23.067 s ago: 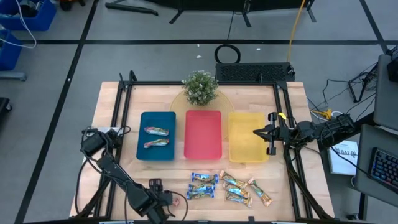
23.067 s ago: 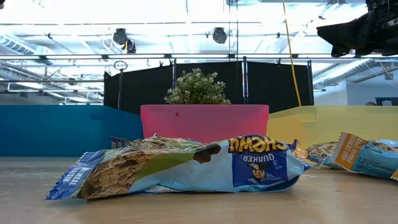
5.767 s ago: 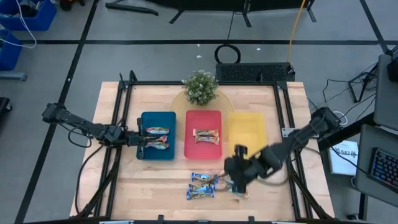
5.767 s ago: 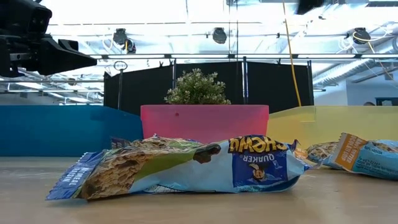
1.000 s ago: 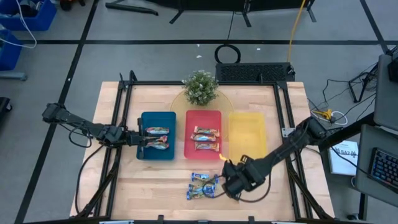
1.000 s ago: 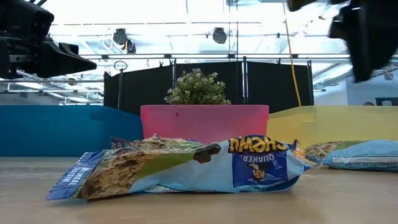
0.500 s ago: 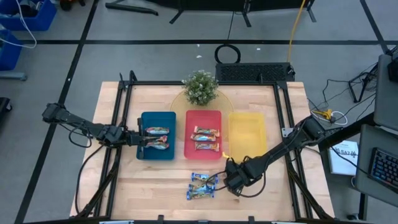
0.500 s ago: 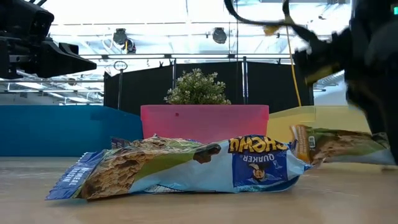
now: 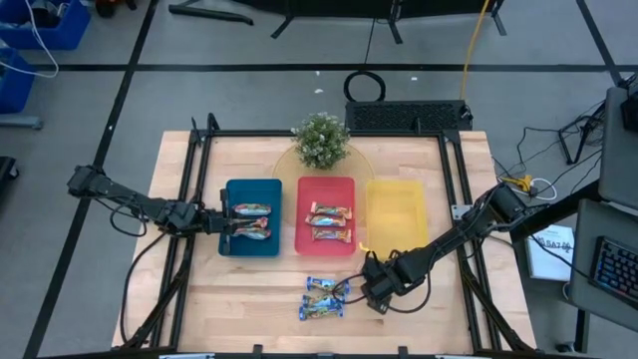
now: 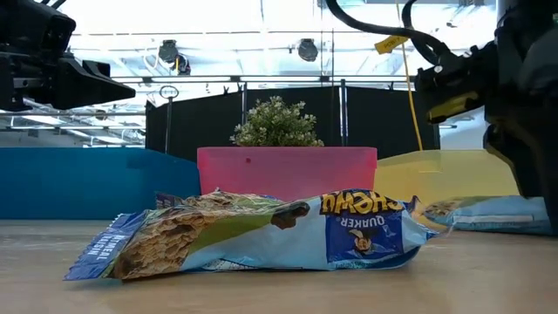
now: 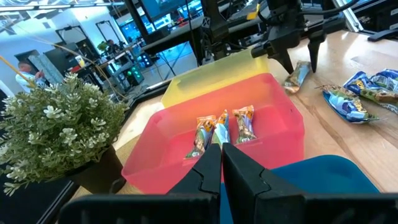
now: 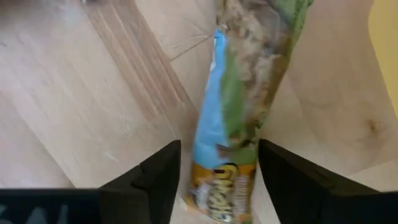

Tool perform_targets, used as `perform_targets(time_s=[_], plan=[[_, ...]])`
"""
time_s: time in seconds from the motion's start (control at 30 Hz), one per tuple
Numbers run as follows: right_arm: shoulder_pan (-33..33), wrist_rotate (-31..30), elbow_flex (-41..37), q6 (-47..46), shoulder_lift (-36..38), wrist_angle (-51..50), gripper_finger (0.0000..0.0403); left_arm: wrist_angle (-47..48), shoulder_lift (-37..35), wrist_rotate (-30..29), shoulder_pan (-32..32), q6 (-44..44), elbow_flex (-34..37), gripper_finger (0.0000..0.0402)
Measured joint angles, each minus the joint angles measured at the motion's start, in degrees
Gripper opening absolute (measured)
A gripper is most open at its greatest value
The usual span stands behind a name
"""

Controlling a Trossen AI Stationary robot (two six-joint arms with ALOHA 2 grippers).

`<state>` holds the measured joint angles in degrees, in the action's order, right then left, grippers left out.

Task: Pick and place Granola Bars by type
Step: Put the yellow granola bar into the red bin

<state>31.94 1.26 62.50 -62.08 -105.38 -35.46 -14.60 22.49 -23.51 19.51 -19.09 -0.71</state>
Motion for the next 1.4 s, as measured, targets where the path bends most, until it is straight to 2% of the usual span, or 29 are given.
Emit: perform_targets(time_s=[0.33,0.43,0.77,0.9,1.17,1.27,1.4], plan=[[0.0,1.6,-0.3,-1.9,2.4,3.1,0.0057,0.0,0.0,0.0,0.0,0.0,0.0,0.0024],[0.0,-0.3,-0.4,-1.5,4.6,5.5,0.0035,0.0,0.0,0.0,0.0,0.0,0.0,0.0024],[-0.5,-4.0,-0.2,2.6,11.6,11.5,0.0036,0.1,0.0,0.0,0.0,0.0,0.0,0.0024],[-3.0,-4.1,2.5,8.4,12.3,10.8,0.0026,0.0,0.0,0.0,0.0,-0.1,0.0,0.0024],[-14.2,-6.0,14.1,29.3,12.6,10.0,0.0027,-0.1,0.0,0.0,0.0,-0.2,0.0,0.0024],[-18.9,-5.9,14.8,36.6,12.6,9.4,0.0026,-0.1,0.0,0.0,0.0,-0.2,0.0,0.0024],[-24.6,-5.8,14.8,41.1,10.6,6.3,0.0026,-0.1,0.0,0.0,0.0,-0.2,0.0,0.0024]])
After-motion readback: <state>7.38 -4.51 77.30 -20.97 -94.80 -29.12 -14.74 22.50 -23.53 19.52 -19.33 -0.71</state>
